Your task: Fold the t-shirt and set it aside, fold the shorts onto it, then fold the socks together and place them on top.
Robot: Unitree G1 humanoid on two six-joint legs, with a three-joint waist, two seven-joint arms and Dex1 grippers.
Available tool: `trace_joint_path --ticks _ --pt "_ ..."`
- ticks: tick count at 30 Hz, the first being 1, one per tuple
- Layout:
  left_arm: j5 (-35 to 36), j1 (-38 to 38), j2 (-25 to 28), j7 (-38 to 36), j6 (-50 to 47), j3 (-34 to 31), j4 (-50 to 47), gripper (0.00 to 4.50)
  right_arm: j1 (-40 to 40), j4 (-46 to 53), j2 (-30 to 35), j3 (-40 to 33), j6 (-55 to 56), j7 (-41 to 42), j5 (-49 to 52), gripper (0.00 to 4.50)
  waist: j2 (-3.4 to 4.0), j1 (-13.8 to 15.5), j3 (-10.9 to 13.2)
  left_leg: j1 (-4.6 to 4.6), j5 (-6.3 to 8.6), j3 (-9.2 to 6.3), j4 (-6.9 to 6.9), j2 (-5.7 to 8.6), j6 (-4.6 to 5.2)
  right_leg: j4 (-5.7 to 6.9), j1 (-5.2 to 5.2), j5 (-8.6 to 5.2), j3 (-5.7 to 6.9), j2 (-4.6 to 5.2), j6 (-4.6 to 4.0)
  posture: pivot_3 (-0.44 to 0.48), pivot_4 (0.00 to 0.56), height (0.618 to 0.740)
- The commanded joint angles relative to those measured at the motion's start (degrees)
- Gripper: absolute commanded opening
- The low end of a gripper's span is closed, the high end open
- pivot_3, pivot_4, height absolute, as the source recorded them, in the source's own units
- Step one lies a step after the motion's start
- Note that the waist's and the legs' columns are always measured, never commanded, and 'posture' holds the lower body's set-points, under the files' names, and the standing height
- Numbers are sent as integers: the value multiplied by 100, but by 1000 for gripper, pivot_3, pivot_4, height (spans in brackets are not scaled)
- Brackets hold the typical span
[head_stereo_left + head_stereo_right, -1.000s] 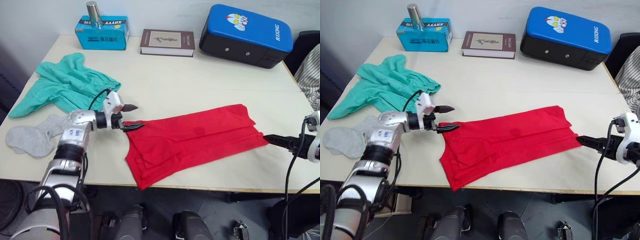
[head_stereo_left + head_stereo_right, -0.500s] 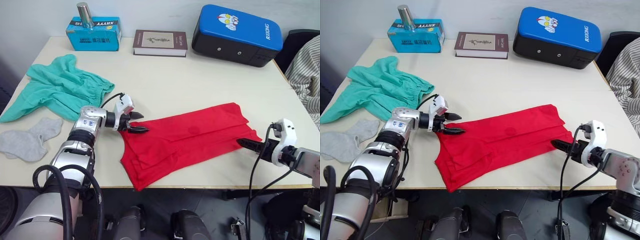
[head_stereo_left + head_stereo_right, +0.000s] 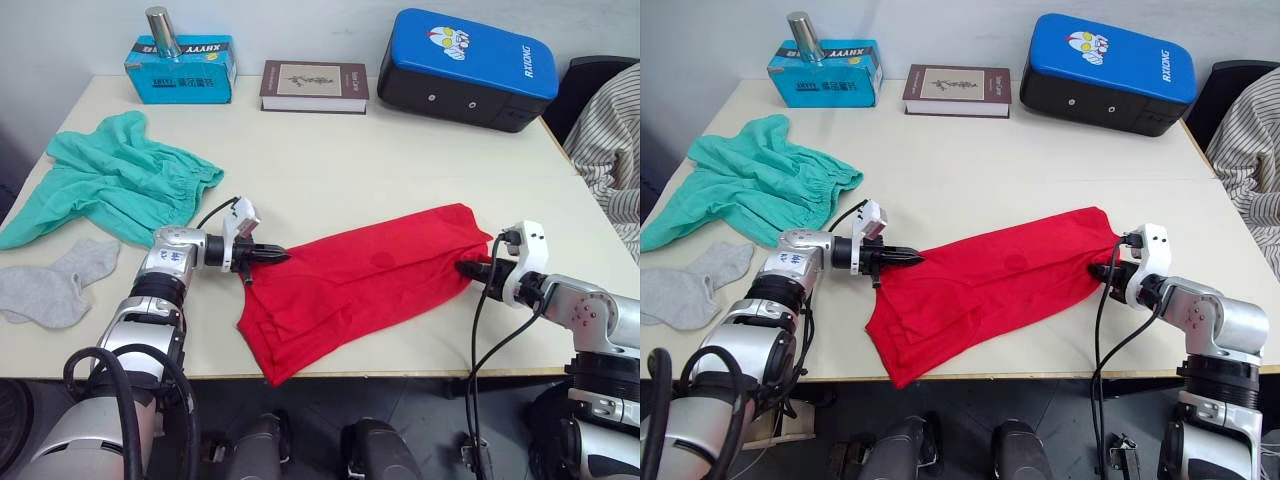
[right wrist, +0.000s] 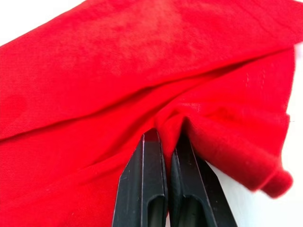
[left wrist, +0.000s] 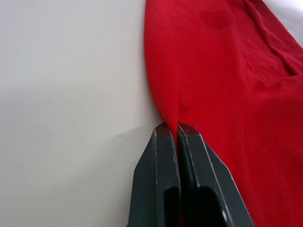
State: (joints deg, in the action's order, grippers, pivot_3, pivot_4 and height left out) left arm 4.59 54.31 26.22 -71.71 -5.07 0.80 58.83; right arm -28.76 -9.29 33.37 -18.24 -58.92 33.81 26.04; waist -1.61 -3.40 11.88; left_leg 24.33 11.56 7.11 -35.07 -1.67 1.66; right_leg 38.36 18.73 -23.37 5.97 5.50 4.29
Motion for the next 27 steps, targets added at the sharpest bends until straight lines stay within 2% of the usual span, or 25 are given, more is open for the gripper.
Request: trace_joint_path --ticks 1,7,11,16,19,20,23,25,27 --pt "254 -487 120 697 -435 -373 -903 17 -648 -588 1 417 688 -24 -354 0 4 -25 2 -4 0 3 0 0 0 4 0 0 -3 0 0 0 150 740" --pt "781 -2317 74 1906 -1851 -881 -4269 17 -1844 -1779 -422 1111 1807 -270 -1033 0 17 -99 11 -2 -6 -2 7 0 -14 32 17 0 -8 2 0 0 150 740" --pt "1203 -3640 -410 3147 -2855 -1379 -6446 17 -2450 -2539 -766 1449 2424 -468 -1439 0 21 -92 14 6 -5 -9 9 1 -15 21 18 0 -11 2 0 0 150 740" --pt "1537 -4415 -751 3803 -3581 -1311 -7765 17 -2818 -3228 -883 1585 2684 -401 -1672 0 23 62 15 7 -7 -13 2 3 -10 18 11 0 -13 0 0 0 150 740" --pt "1671 -4621 -752 3962 -3819 -1301 -8052 17 -2915 -3267 -834 1487 2520 -305 -1603 0 23 129 15 7 -5 -13 1 7 -5 12 7 0 -14 3 0 0 150 740" --pt "1728 -4613 -703 3971 -3874 -1337 -8030 2 -2870 -3148 -762 1511 2371 -136 -1569 224 23 150 16 8 -5 -13 2 7 -5 8 6 0 -15 2 0 0 150 740" --pt "1864 -4470 -449 3827 -3878 -1415 -7842 670 -2595 -2607 -523 1541 2087 191 -1511 1011 24 177 16 8 -5 -13 4 6 -6 8 8 0 -14 1 0 0 150 740" --pt "1946 -4320 -226 3689 -3835 -1472 -7659 1275 -2348 -2103 -327 1557 1777 469 -1409 1662 24 195 16 14 -5 -16 5 6 -7 2 8 0 -11 0 0 0 150 740" --pt "2178 -4100 230 3170 -3918 -1505 -7364 1905 -1931 -1147 25 1478 835 956 -922 2381 24 195 16 16 -4 -17 7 6 -7 -6 8 0 -8 0 0 0 150 740"
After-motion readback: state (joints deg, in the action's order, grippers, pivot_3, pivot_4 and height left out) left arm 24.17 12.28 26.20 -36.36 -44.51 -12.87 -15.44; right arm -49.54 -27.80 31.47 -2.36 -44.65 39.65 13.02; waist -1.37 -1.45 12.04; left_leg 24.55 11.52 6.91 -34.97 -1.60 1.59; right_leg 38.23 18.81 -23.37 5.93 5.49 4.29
